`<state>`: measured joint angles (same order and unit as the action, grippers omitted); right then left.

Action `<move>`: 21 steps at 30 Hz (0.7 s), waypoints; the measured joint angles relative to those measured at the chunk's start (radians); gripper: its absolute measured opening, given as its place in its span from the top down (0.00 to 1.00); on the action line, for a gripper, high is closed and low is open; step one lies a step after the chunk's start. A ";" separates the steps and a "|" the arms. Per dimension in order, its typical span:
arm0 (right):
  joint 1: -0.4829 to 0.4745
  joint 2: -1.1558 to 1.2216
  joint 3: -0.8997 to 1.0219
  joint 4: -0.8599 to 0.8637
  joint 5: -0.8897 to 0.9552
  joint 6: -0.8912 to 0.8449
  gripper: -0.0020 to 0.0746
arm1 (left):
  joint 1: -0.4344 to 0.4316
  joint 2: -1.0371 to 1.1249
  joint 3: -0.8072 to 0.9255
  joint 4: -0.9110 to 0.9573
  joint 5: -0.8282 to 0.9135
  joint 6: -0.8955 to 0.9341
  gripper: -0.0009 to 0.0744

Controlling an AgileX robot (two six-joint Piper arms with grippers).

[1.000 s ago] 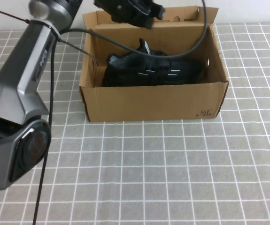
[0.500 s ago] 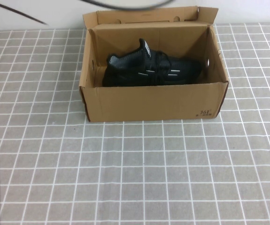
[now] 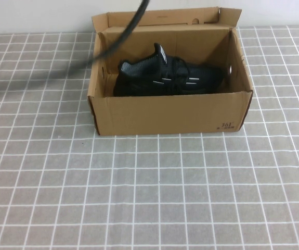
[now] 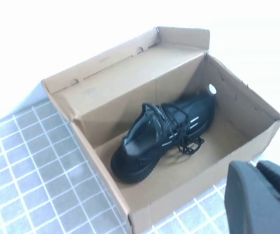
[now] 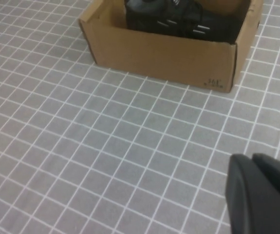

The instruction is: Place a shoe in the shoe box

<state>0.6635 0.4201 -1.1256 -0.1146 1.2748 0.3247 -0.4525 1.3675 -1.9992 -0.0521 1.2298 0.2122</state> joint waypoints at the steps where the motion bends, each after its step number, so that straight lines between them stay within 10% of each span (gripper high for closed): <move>1: 0.000 -0.024 0.018 0.004 0.000 -0.005 0.99 | 0.000 -0.044 0.079 0.003 -0.028 -0.005 0.99; 8: 0.000 -0.174 0.192 0.009 -0.039 -0.034 0.99 | 0.000 -0.473 0.650 0.006 -0.373 -0.013 0.99; 21: 0.000 -0.308 0.690 0.132 -0.777 -0.042 0.99 | 0.000 -1.150 1.630 0.006 -0.968 -0.026 0.99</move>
<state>0.6635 0.1120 -0.4351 0.0173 0.4974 0.2825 -0.4525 0.2178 -0.3693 -0.0457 0.2620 0.1866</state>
